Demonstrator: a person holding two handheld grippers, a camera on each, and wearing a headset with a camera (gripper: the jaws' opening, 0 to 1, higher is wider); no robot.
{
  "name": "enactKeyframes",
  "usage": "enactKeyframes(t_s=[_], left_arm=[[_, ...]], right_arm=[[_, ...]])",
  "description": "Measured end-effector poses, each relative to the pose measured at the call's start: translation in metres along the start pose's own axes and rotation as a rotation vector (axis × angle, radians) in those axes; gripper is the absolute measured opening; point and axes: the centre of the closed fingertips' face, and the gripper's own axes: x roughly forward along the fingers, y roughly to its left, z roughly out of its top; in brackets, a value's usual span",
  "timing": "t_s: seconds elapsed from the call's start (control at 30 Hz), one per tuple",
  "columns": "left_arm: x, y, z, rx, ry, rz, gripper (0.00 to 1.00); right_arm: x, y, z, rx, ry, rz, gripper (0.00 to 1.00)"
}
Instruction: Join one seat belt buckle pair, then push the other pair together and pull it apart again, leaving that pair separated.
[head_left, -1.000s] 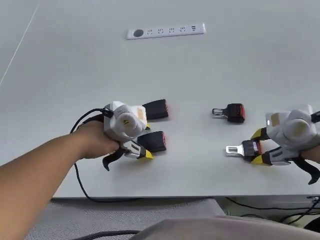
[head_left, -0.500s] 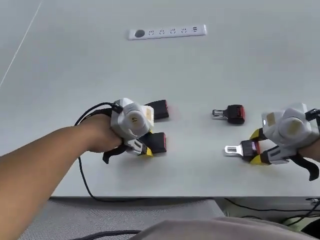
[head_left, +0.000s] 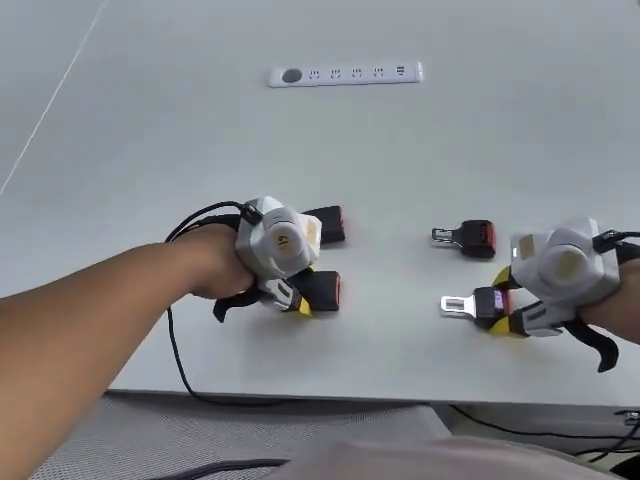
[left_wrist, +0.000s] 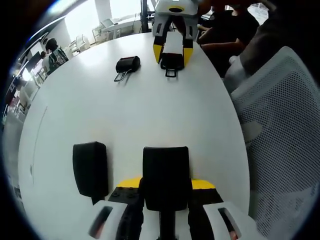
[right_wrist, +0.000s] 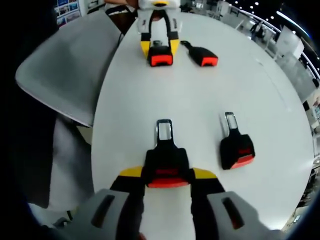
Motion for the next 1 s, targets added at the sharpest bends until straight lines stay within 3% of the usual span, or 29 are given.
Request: enactKeyframes(t_s=[1.0], left_arm=[[0.000,-0.002,0.000,-0.005,0.028,0.004,0.34]], right_arm=[[0.047,-0.001,0.094,-0.036,-0.105,-0.017,0.35]])
